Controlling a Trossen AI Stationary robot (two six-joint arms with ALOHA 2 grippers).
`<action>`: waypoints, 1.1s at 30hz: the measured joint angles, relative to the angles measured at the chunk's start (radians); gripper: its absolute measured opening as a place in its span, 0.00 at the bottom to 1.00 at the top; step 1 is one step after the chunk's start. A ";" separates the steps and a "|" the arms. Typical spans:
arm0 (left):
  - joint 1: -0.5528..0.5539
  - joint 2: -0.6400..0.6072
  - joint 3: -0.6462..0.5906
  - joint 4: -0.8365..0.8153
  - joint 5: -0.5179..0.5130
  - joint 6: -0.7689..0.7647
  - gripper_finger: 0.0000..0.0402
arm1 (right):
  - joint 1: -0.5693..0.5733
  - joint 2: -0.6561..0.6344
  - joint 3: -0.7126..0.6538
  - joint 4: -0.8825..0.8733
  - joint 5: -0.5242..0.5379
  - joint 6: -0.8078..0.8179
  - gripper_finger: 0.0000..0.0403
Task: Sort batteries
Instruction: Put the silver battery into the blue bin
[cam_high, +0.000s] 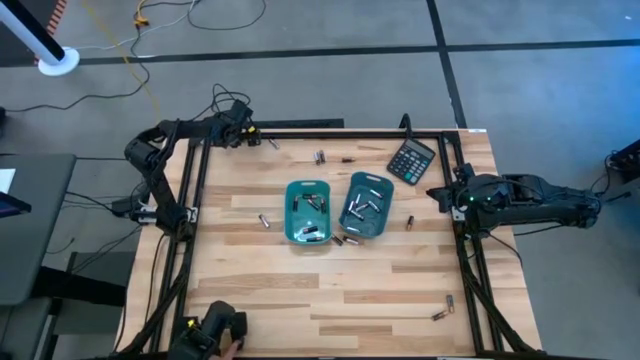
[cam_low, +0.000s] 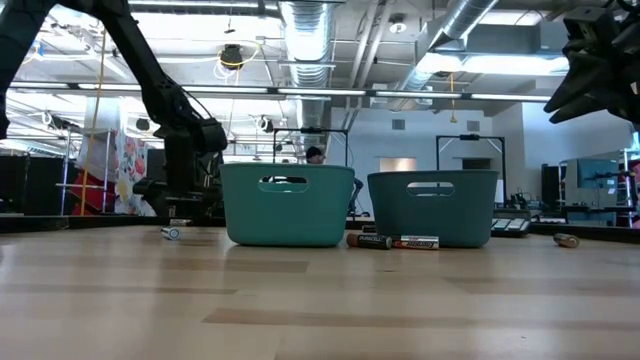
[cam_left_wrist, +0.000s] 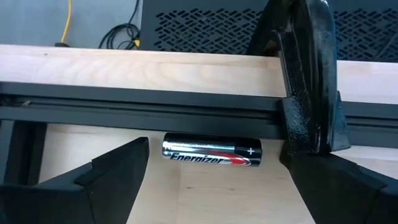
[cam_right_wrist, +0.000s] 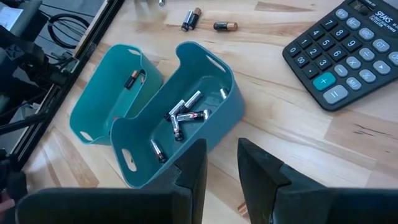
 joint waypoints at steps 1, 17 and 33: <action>0.000 0.003 0.000 -0.003 -0.004 -0.009 0.93 | 0.000 0.000 0.000 0.000 0.000 0.000 0.27; 0.011 0.002 -0.004 0.046 -0.009 0.035 0.85 | 0.000 0.000 0.000 0.000 0.000 0.018 0.27; 0.010 0.004 -0.003 0.039 0.022 0.029 0.62 | 0.000 0.000 0.000 0.000 0.001 0.018 0.27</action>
